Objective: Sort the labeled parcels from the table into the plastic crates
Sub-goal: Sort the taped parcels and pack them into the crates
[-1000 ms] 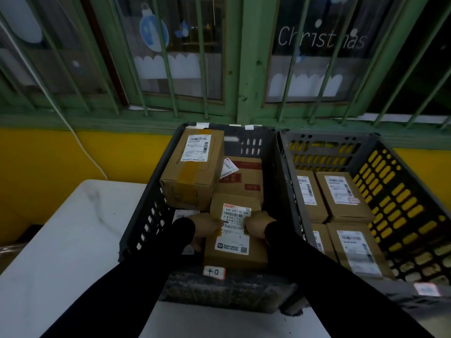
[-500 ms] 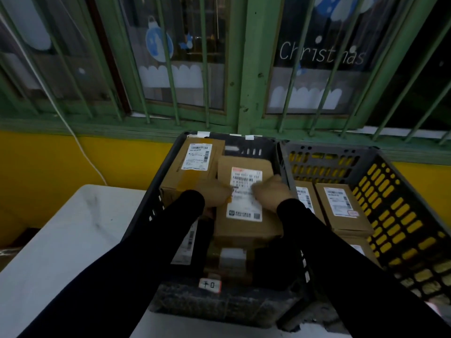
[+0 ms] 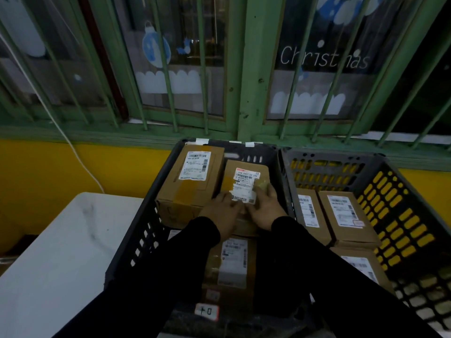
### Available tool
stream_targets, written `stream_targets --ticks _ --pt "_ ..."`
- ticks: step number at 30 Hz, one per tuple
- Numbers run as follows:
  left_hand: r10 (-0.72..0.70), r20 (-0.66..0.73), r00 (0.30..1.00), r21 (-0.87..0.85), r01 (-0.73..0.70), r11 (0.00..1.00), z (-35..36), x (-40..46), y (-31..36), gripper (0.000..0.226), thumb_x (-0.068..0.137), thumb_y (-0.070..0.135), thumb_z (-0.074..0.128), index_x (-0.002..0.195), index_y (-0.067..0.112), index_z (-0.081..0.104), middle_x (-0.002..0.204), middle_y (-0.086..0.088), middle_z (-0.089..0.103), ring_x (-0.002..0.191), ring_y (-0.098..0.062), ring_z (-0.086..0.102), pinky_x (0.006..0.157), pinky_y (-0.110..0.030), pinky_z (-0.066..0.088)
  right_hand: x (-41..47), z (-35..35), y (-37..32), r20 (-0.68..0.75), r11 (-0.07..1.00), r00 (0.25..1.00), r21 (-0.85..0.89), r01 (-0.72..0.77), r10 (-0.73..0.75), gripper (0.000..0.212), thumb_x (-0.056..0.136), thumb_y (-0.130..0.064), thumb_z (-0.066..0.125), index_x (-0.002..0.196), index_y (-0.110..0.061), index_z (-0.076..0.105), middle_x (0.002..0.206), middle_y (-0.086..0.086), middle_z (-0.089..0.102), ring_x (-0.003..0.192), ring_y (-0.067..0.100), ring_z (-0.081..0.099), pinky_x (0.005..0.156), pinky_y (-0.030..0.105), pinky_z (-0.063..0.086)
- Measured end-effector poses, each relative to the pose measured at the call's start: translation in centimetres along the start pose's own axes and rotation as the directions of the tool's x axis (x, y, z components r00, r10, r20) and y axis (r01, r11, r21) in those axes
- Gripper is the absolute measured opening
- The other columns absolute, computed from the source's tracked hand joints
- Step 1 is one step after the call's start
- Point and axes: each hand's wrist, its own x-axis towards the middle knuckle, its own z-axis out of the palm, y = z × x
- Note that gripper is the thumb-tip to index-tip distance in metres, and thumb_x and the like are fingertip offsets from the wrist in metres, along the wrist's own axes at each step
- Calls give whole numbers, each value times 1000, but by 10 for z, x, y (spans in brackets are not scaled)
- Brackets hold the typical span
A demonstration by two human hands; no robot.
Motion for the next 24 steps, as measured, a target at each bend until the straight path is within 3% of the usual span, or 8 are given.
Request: stream_targets --ticks 3,6,8,10,12,19,24 --pt "-5 -76 997 212 21 977 1 9 -3 52 104 29 31 153 15 21 153 -20 30 144 -38 20 119 -50 13 5 -1 2 44 990 997 -128 64 -59 64 99 -45 47 156 -25 23 166 9 -6 152 30 0 122 33 13" --pt "-56 -57 997 238 69 969 0 16 -11 54 105 33 26 154 14 17 154 -20 29 144 -36 21 119 -51 10 7 -6 3 196 932 978 -334 141 -78 81 92 -60 49 158 -30 13 165 7 -9 150 39 -10 122 44 6" --pt "-68 -51 996 243 78 967 2 21 -15 55 105 32 26 155 15 12 156 -20 25 144 -36 21 119 -52 10 13 -7 5 210 901 974 -401 167 -87 79 95 -44 55 158 -32 8 165 7 -10 149 41 -9 121 45 9" --pt "-85 -52 995 262 96 960 1 27 -18 56 105 31 26 156 14 9 158 -20 22 146 -35 18 120 -52 8 23 -6 4 173 886 979 -430 170 -104 75 98 -24 51 157 -33 7 165 6 -11 149 42 -8 121 44 12" --pt "-99 -49 994 285 109 952 -1 35 -19 58 105 30 25 156 11 6 159 -20 19 147 -35 16 120 -53 6 34 -2 1 156 878 982 -450 164 -103 75 99 -19 48 158 -33 3 165 5 -13 149 41 -10 120 43 13" --pt "-129 -66 989 285 143 948 0 47 -16 60 105 33 20 155 6 2 160 -22 14 148 -39 8 119 -56 0 56 2 4 194 852 981 -508 124 -27 87 96 -37 52 156 -33 -11 163 5 -22 148 41 -19 122 47 7" --pt "-80 -110 991 178 99 979 -12 20 -20 59 102 31 28 155 8 14 159 -19 19 147 -37 10 120 -54 2 43 -8 -3 141 831 985 -533 161 -101 85 95 -32 55 157 -34 -3 165 6 -13 150 38 -11 122 45 7"
